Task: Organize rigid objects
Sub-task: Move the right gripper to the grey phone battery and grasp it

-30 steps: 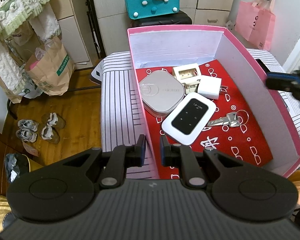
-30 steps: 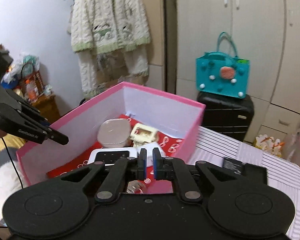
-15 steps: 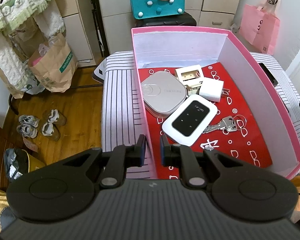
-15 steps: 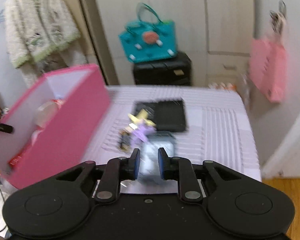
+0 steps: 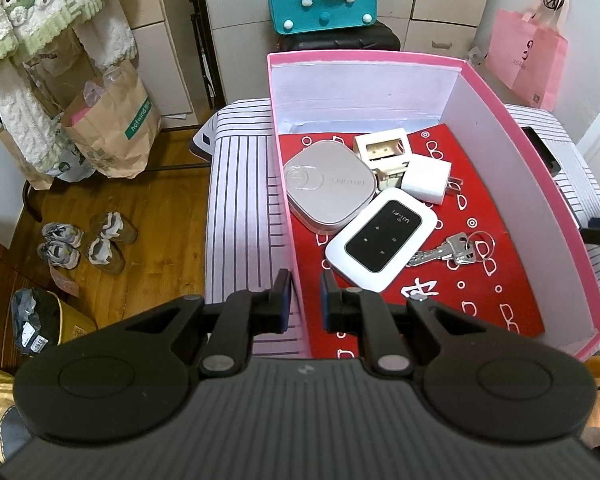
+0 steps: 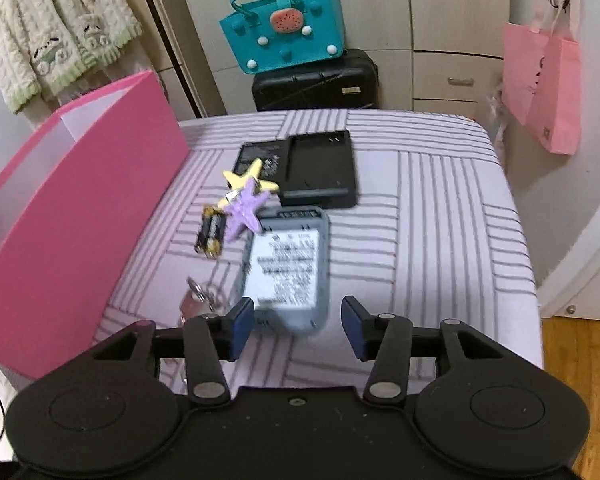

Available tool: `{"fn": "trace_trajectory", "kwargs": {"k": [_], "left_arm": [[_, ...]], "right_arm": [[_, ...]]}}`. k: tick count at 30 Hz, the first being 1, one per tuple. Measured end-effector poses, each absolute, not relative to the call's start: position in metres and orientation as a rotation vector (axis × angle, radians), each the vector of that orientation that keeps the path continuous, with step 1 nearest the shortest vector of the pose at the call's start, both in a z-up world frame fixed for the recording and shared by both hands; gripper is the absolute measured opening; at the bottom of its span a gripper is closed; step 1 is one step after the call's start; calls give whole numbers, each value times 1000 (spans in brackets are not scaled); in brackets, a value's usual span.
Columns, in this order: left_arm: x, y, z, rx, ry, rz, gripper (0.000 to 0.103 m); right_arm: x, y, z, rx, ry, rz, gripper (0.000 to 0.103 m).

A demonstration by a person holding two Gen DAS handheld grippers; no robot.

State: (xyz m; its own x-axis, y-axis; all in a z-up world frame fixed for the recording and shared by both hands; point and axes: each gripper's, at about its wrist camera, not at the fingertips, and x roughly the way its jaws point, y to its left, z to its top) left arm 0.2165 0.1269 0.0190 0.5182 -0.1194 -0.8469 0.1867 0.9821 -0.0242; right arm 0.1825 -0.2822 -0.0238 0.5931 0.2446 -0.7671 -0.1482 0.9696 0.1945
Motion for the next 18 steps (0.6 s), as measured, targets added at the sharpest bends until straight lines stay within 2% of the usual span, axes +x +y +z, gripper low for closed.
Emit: {"fn": "trace_trajectory", "kwargs": {"k": [10,12,14,18], "left_arm": [[216,127,19,72,1010,-186,12],[216,127,19,74,1010,-189,12],[216,128,18,74,1009,-191,12],[216,129,18,69,1008,-194,13]], "right_arm": [[211,-267,-31,98,911,223,61],[214,-264,-32,87,918,223,66],[215,-259,-34,55,917,224,70],[217,-246,-38,-38,895,205,72]]}}
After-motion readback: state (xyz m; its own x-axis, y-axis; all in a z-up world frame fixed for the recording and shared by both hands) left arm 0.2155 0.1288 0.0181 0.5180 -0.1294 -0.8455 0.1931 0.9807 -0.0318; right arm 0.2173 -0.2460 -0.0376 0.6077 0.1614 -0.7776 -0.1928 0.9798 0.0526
